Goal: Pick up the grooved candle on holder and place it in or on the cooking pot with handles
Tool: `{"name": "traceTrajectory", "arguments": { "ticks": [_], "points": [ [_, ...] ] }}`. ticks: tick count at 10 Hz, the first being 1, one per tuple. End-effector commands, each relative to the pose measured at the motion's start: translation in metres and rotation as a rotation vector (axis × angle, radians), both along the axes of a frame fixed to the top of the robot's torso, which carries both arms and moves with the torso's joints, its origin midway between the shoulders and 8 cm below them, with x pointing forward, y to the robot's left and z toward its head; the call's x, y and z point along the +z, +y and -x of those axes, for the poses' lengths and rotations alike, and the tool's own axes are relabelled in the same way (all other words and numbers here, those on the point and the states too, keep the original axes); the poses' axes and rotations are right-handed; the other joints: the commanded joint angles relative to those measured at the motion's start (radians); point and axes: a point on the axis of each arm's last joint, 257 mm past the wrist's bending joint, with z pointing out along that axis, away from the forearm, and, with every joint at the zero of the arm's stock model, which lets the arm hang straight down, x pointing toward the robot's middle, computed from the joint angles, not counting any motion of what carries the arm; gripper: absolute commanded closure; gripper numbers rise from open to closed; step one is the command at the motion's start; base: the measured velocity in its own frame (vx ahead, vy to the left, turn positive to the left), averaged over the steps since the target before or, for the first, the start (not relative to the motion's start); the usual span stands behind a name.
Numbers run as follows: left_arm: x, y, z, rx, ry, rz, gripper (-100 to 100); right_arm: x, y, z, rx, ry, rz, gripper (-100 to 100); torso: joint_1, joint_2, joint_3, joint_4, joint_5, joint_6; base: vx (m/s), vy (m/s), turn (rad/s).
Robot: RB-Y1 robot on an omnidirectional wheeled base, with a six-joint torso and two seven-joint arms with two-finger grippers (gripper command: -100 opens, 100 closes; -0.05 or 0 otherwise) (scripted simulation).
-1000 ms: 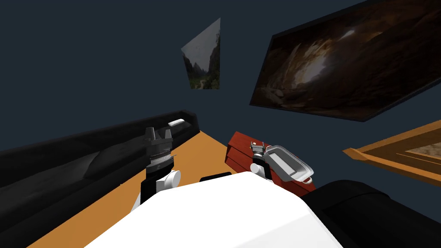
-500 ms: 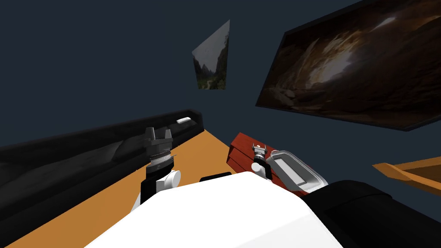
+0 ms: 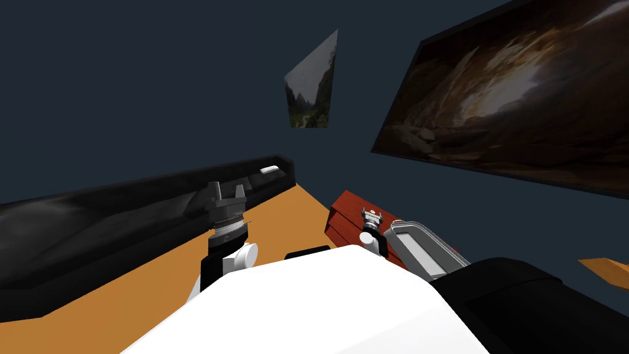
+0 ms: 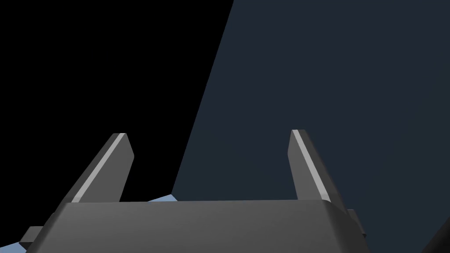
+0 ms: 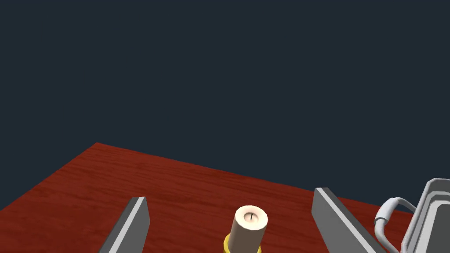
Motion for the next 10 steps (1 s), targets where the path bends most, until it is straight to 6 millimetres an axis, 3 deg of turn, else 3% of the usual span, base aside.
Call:
{"name": "traceTrajectory", "arguments": {
  "ticks": [1,10],
  "points": [
    [0.000,0.000,0.000,0.000,0.000,0.000,0,-0.015,-0.009,0.006,-0.041,-0.031,-0.082,-100,0.000,0.000,0.000,0.000,0.000,0.000,-0.039,-0.050,0.186],
    [0.000,0.000,0.000,0.000,0.000,0.000,0,-0.078,-0.029,0.030,-0.243,-0.208,-0.451,-100,-0.001,0.001,0.000,0.000,0.000,0.000,-0.055,-0.066,0.169]
  ]
}}
